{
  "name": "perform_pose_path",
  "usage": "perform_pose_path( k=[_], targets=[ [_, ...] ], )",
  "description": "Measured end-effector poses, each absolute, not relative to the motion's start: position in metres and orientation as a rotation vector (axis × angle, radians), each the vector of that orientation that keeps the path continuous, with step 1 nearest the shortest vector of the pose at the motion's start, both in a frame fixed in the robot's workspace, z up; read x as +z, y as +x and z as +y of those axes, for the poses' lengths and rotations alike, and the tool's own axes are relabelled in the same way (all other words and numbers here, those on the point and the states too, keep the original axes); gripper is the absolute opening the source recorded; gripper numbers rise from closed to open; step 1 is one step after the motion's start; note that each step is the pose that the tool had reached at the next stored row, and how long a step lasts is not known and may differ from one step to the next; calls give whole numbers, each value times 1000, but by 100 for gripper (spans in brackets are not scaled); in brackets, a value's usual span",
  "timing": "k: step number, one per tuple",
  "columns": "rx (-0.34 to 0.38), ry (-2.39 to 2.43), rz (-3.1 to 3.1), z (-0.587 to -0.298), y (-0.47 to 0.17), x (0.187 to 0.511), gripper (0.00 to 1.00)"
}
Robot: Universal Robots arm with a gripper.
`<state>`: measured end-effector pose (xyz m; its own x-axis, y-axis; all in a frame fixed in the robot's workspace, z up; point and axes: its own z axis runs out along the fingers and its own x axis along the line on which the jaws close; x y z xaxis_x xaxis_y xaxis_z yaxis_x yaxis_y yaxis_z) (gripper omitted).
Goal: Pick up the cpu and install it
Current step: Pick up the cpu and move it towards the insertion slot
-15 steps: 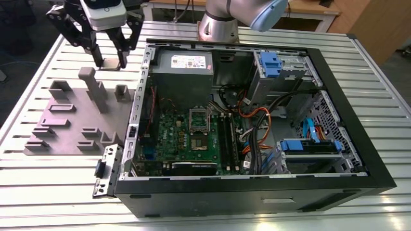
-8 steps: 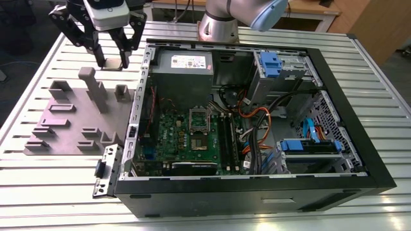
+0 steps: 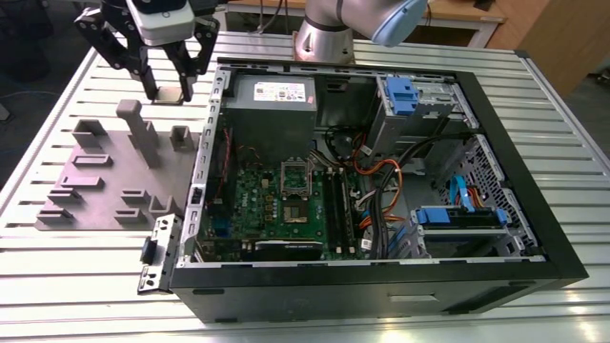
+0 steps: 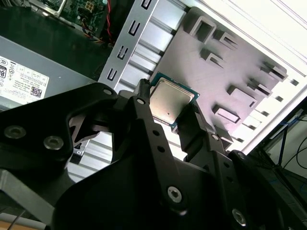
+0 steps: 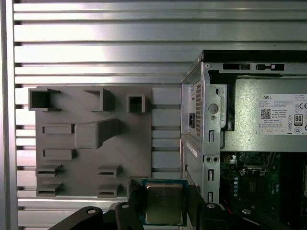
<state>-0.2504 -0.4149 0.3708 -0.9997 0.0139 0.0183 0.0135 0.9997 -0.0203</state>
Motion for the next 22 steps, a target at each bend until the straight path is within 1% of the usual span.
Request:
perform_pose_path(
  k=[22],
  targets=[
    [32,-21,-3123,-415,-245,371,47]
  ],
)
